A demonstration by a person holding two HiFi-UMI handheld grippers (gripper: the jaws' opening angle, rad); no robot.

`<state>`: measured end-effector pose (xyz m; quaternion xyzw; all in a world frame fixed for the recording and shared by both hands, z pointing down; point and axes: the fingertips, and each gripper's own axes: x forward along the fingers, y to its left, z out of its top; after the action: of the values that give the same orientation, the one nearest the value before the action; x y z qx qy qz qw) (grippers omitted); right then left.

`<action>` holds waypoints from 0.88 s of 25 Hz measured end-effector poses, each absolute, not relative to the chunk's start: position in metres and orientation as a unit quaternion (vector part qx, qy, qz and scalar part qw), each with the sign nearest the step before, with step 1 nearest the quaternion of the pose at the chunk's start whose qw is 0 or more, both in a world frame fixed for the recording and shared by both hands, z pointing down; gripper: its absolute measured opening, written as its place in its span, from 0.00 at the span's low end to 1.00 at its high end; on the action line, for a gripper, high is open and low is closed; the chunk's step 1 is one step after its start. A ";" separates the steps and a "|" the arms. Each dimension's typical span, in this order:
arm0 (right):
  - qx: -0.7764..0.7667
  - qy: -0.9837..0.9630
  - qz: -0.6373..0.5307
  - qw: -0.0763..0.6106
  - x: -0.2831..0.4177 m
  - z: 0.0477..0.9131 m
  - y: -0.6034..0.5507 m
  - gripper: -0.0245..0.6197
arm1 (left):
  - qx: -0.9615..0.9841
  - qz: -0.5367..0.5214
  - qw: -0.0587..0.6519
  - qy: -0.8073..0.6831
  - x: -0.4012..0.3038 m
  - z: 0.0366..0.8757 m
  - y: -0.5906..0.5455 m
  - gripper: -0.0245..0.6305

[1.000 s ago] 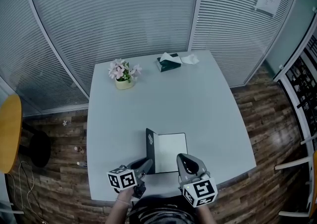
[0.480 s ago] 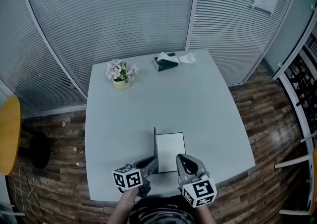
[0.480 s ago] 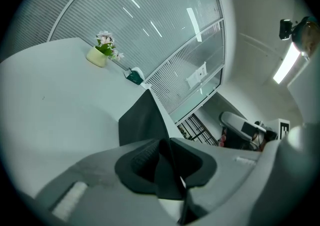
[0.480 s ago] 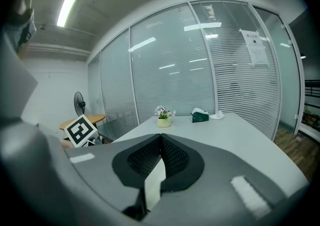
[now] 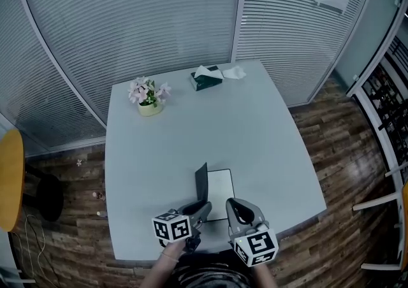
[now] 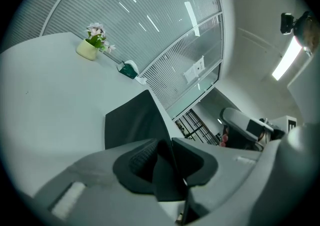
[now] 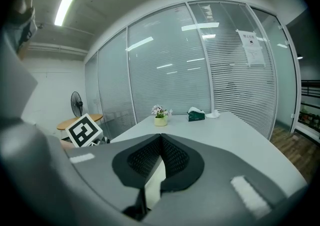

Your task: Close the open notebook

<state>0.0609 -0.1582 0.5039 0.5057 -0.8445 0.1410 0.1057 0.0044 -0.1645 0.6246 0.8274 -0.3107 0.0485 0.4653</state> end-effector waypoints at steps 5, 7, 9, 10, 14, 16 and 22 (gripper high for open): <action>0.512 -0.840 0.145 0.106 0.070 0.506 -0.157 0.04 | 0.829 0.058 0.466 -0.304 0.020 0.628 -0.165 0.20; 0.515 -0.838 0.147 0.107 0.074 0.507 -0.156 0.04 | 0.828 0.062 0.468 -0.302 0.025 0.630 -0.165 0.20; 0.518 -0.836 0.148 0.107 0.078 0.508 -0.155 0.04 | 0.827 0.067 0.469 -0.301 0.031 0.633 -0.165 0.20; 0.520 -0.834 0.149 0.107 0.080 0.509 -0.155 0.04 | 0.827 0.070 0.470 -0.301 0.034 0.635 -0.166 0.21; 0.527 -0.829 0.152 0.106 0.089 0.508 -0.154 0.04 | 0.822 0.085 0.475 -0.302 0.048 0.641 -0.165 0.21; 0.530 -0.827 0.153 0.106 0.093 0.509 -0.156 0.04 | 0.821 0.092 0.475 -0.303 0.054 0.645 -0.167 0.22; 0.539 -0.820 0.159 0.107 0.105 0.513 -0.155 0.04 | 0.812 0.109 0.481 -0.311 0.070 0.660 -0.168 0.22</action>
<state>0.1050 -0.1545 0.5125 0.5386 -0.8204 0.1594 0.1068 0.0698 -0.1681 0.6598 0.8124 -0.3107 0.1089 0.4813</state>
